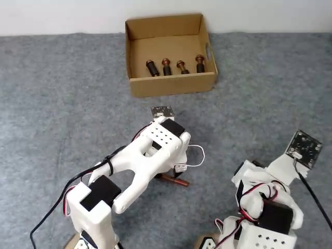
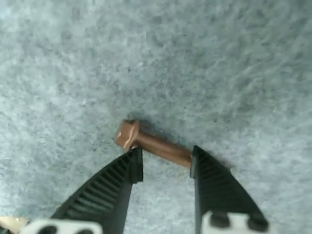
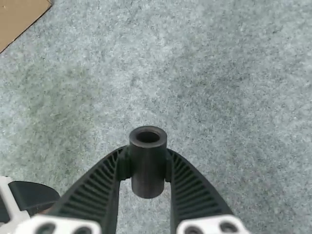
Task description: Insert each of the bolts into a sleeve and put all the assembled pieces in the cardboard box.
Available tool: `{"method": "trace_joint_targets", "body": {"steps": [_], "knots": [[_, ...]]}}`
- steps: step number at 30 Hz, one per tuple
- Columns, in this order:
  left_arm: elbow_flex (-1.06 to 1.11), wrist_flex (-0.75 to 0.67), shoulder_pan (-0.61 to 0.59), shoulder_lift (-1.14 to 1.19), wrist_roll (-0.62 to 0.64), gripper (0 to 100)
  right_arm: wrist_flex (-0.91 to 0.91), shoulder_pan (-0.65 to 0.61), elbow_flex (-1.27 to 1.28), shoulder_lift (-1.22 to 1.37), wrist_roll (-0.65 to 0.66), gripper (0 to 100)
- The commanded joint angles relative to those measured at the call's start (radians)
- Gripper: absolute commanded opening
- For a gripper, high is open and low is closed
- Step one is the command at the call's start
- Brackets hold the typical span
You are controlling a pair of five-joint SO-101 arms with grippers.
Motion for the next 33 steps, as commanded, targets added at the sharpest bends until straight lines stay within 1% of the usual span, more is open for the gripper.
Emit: {"method": "trace_joint_targets", "body": {"steps": [1, 5, 8, 12, 16, 21, 23, 25, 28, 33], "knots": [[0.004, -0.009, 0.005, -0.005, 0.005, 17, -0.018, 0.007, -0.006, -0.001, 0.009, 0.9], [0.015, -0.029, 0.0, -0.003, 0.005, 17, -0.018, 0.007, -0.006, -0.001, 0.009, 0.9], [0.064, -0.077, 0.003, 0.002, 0.005, 17, -0.018, 0.007, -0.006, -0.002, 0.009, 0.9], [0.09, -0.086, 0.0, 0.086, 0.005, 17, -0.018, 0.007, -0.006, -0.004, 0.009, 0.9], [0.01, -0.003, 0.0, 0.13, 0.005, 17, -0.018, 0.007, -0.006, -0.004, 0.009, 0.9], [0.001, 0.055, 0.0, 0.153, 0.003, 17, -0.018, 0.007, -0.006, -0.002, 0.009, 0.9], [0.002, 0.058, -0.002, 0.153, 0.003, 17, -0.018, 0.007, -0.006, -0.001, 0.009, 0.9], [-0.002, 0.051, -0.003, 0.153, 0.005, 17, -0.019, 0.007, -0.006, -0.001, 0.009, 0.9], [-0.002, -0.006, -0.012, 0.152, 0.008, 17, -0.039, 0.007, -0.006, -0.001, 0.009, 0.9], [0.001, -0.084, -0.087, 0.155, 0.003, 17, -0.077, 0.007, -0.006, -0.001, 0.046, 0.9]]}}
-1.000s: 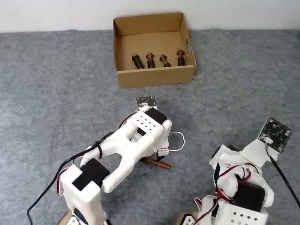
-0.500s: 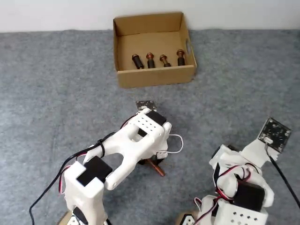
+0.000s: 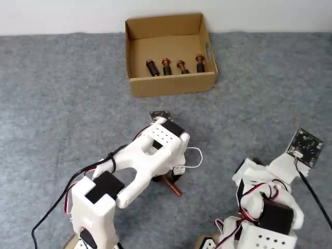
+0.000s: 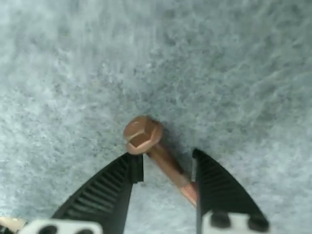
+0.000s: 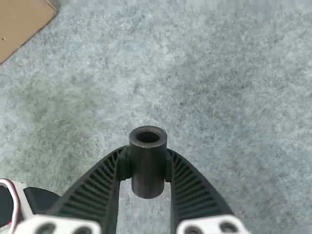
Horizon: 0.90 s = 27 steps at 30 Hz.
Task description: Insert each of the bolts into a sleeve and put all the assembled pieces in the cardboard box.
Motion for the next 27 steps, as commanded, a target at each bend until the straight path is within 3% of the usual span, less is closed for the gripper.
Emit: {"method": "trace_joint_targets", "body": {"steps": [1, 12, 17, 27], "knots": [[0.008, -0.063, -0.075, 0.043, 0.003, 17, -0.038, 0.007, -0.006, -0.001, 0.029, 0.9], [-0.031, -0.005, -0.092, 0.114, 0.006, 16, -0.054, 0.007, -0.006, -0.001, 0.044, 0.9], [-0.119, 0.071, -0.092, 0.198, 0.006, 1, -0.085, 0.007, -0.006, -0.001, 0.058, 0.9], [-0.182, 0.115, -0.086, 0.149, 0.038, 0, -0.082, 0.007, -0.006, -0.008, 0.06, 0.9]]}}
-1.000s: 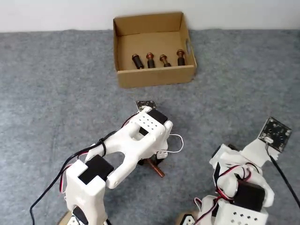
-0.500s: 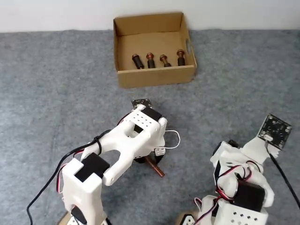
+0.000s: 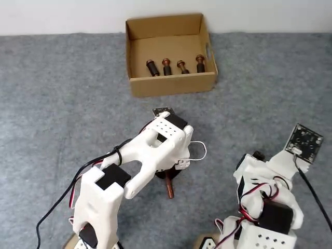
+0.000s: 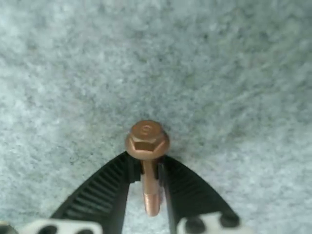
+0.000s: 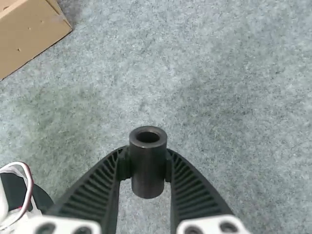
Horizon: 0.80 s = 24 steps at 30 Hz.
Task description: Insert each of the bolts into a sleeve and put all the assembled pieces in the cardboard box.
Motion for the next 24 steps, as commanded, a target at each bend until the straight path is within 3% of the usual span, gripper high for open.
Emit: {"method": "trace_joint_targets", "body": {"steps": [1, 9, 18, 24], "knots": [[0.008, 0.052, -0.054, -0.038, 0.011, 0, -0.019, 0.007, -0.006, -0.008, 0.011, 0.9], [0.01, 0.117, -0.061, -0.318, -0.075, 0, -0.021, -0.002, -0.012, -0.008, 0.017, 0.9], [0.024, 0.138, -0.054, -0.638, -0.187, 0, -0.004, -0.16, -0.014, -0.008, 0.049, 0.9], [0.193, 0.058, -0.061, -0.91, -0.281, 0, 0.068, -0.262, -0.014, -0.008, 0.054, 0.9]]}}
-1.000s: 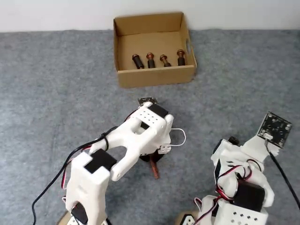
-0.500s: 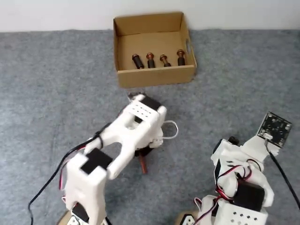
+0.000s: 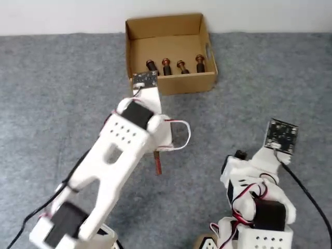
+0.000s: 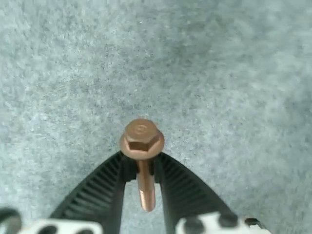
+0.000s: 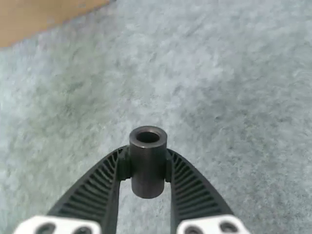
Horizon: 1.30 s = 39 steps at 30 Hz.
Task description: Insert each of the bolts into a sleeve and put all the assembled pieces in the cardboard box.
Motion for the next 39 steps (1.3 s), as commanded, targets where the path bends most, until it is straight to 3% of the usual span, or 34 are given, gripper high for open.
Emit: {"method": "trace_joint_targets", "body": {"steps": [1, 10, 19, 26, 34, 39], "knots": [[0.094, -0.089, -0.008, -0.218, -0.057, 0, 0.033, -0.065, -0.014, -0.01, 0.011, 0.9], [0.397, -0.466, -0.008, -0.732, -0.146, 0, -0.051, -0.243, -0.008, -0.01, 0.009, 0.9], [0.542, -0.717, -0.037, -1.014, -0.222, 0, -0.298, -0.524, 0.037, -0.008, 0.015, 0.9], [0.605, -0.918, -0.11, -1.145, -0.278, 0, -0.492, -0.633, 0.087, -0.01, 0.199, 0.9], [0.71, -0.925, -0.103, -1.25, -0.256, 0, -0.667, -0.728, 0.089, -0.01, 0.347, 0.9], [0.748, -0.813, -0.103, -1.298, -0.252, 0, -0.722, -0.73, 0.089, -0.008, 0.427, 0.9]]}}
